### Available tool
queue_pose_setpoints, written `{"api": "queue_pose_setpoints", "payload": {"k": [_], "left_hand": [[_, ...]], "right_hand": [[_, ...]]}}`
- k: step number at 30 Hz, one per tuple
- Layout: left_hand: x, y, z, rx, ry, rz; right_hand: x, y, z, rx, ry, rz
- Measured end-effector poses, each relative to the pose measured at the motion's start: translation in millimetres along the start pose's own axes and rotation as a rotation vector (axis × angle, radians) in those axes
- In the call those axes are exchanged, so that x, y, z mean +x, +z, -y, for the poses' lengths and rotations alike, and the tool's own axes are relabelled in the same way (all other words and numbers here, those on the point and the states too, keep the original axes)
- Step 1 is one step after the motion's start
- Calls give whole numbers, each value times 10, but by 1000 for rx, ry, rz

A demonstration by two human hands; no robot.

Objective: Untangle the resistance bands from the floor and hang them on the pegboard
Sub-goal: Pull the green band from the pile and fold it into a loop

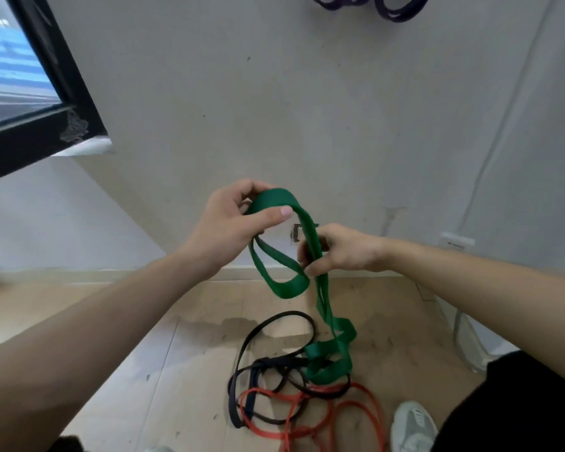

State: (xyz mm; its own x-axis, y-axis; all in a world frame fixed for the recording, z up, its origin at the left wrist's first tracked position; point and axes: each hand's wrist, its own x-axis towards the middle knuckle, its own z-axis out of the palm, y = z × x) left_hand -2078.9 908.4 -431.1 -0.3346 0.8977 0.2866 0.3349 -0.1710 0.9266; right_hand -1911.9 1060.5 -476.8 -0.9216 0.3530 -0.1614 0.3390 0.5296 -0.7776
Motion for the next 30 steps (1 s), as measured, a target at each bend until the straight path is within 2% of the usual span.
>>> {"api": "queue_pose_setpoints", "payload": {"k": [4, 9, 12, 16, 19, 23, 27, 30], "left_hand": [[55, -139, -45, -42, 45, -149], [68, -337, 33, -88, -12, -214], [42, -464, 120, -81, -63, -187], [-5, -619, 249, -57, -154, -136], [-49, -648, 312, 35, -233, -23], [-78, -505, 296, 154, -258, 143], [-63, -307, 161, 82, -188, 152], [-43, -197, 24, -13, -130, 134]], "right_hand": [[70, -11, -106, -6, 31, -10], [85, -127, -120, 54, 54, 1], [51, -184, -48, 144, 31, -30], [0, -326, 170, 407, -41, -176], [-67, -422, 390, 562, -128, -278], [-137, -452, 650, 502, -263, -368], [-206, -490, 830, 432, -399, -432], [-221, -477, 892, 328, -397, -453]]}}
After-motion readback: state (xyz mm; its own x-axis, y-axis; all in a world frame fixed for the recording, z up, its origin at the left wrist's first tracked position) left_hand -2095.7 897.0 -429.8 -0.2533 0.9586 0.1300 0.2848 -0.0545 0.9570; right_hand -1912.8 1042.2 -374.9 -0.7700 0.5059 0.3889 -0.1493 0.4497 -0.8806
